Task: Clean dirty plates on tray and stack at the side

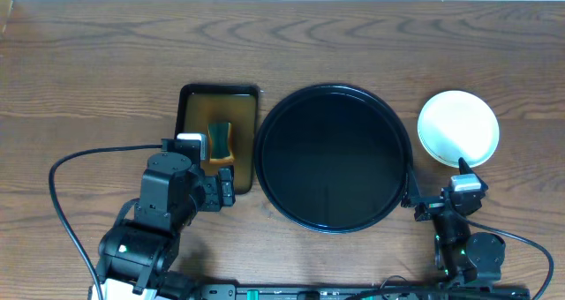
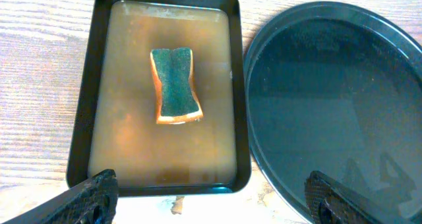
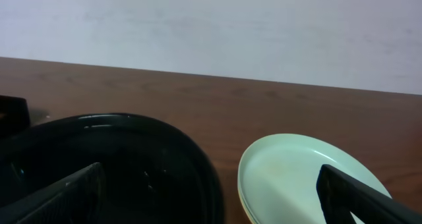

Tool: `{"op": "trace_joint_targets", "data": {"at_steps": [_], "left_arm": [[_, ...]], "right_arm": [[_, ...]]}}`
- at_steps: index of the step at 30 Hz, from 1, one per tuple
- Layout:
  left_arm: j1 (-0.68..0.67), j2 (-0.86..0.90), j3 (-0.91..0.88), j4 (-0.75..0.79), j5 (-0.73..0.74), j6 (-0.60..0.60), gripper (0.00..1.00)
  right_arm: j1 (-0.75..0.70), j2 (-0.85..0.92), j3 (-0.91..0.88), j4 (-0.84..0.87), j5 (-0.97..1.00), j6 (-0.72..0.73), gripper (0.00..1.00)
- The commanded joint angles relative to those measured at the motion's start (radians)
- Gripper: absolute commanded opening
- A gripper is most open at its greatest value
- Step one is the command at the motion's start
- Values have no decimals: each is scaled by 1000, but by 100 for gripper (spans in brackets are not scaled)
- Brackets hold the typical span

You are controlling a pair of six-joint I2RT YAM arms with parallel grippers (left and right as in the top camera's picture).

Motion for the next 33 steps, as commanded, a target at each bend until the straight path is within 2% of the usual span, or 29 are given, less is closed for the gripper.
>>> {"op": "trace_joint_targets", "data": {"at_steps": [1,27,30,33], "left_arm": [[-3,-1,-6,1,6,2,91],[-2,-8,-6,-3,6,2,91],[27,-41,-12,-15,1,27,92],[88,-100,-58,41,2,28,91]], "right_arm": [[8,-3,-1,-3,-4,-20,99],[8,-3,-1,-3,-4,-20,99],[8,-3,-1,-3,-4,-20,99],[8,-3,-1,-3,-4,-20,99]]}}
